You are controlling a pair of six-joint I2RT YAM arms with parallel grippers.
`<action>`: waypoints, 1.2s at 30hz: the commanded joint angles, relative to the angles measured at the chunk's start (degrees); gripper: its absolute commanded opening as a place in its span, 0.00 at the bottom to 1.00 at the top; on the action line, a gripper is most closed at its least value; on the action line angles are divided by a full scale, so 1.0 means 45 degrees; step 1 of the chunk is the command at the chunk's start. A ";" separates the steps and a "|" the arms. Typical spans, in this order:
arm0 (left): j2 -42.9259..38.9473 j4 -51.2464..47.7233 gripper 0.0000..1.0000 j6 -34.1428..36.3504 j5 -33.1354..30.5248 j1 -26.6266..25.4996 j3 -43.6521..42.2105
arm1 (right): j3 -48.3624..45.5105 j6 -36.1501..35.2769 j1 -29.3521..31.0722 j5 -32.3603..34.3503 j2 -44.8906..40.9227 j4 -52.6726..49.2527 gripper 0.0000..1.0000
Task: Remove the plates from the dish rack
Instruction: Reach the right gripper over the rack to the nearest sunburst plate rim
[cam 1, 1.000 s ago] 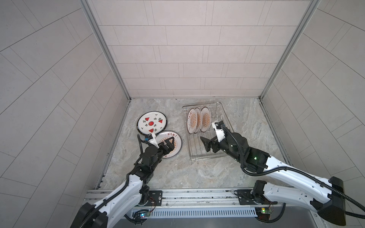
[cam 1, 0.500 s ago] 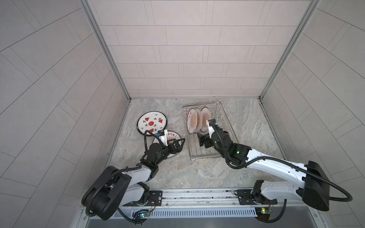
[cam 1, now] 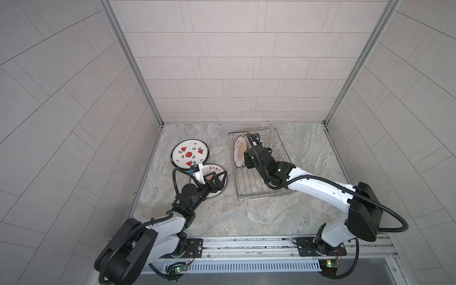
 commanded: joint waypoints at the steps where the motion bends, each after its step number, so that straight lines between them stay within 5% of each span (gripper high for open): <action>1: -0.0721 -0.0409 1.00 0.0171 -0.0493 -0.0011 -0.0088 | 0.1071 0.0108 -0.0023 0.0587 0.0623 -0.1403 0.56; 18: -0.4842 -0.4042 1.00 0.1227 -0.0130 -0.0034 0.0008 | 0.4552 0.0231 -0.0512 0.0931 0.4013 -0.3418 0.37; 36: -0.4619 -0.4212 1.00 0.1144 -0.0456 -0.0037 0.0076 | 0.5390 0.0794 -0.1018 0.0273 0.5448 -0.3243 0.27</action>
